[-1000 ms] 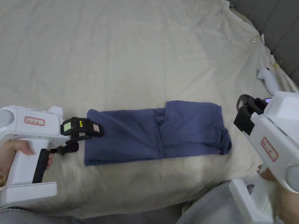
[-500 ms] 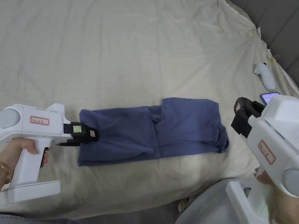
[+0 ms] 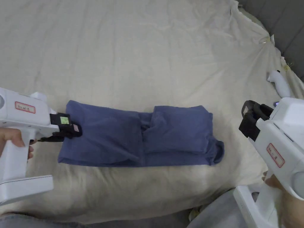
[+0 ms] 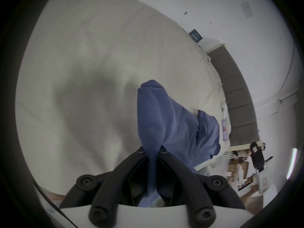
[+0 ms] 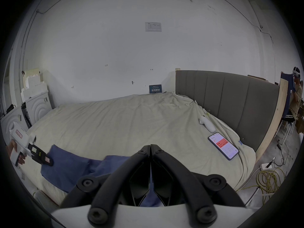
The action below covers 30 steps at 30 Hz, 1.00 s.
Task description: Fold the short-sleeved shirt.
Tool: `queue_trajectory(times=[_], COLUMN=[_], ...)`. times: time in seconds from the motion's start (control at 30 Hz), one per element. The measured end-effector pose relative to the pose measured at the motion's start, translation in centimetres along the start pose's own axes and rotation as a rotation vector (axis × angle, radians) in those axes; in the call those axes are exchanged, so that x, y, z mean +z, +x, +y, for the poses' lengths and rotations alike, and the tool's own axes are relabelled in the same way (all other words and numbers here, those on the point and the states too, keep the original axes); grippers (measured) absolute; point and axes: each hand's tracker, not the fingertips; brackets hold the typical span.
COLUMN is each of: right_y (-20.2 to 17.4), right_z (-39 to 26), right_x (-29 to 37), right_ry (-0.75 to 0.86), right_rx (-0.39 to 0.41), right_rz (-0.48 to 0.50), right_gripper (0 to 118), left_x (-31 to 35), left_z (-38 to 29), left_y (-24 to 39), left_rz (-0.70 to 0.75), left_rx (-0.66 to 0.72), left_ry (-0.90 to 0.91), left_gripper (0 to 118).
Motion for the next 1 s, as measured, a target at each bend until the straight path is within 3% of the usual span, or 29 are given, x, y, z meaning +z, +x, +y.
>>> queue_trajectory(times=[0.13,0.3,0.5,0.7,0.87,1.0], right_y=[-0.3,-0.7,-0.8,-0.3,0.2,0.5], right_z=[0.2,0.0,-0.6,-0.7,-0.8,-1.0], right_x=[0.1,-0.1,-0.1,0.7,1.4,1.8], right_ry=[0.013,0.012,-0.001,0.003,0.008,0.004], right_rx=[-0.006,-0.013,-0.029,-0.025,-0.038,-0.036], right_rz=[0.018,0.04,0.055,0.043,0.021,0.008], right_gripper=[0,0,0,0,0,0], left_x=[5.8,11.5,10.7,6.1,0.5,-4.7], left_z=[1.6,0.2,-3.2,-5.2,-6.6,-6.7], left_y=[-4.0,-1.5,4.8,10.2,15.1,17.4], left_rz=[0.189,0.437,0.359,0.211,0.191,0.149], left_rx=[0.045,0.011,-0.097,-0.222,-0.315,-0.28], left_ry=[0.086,0.234,0.258,0.169,0.071,-0.028], left_gripper=[4,4,4,4,4,4])
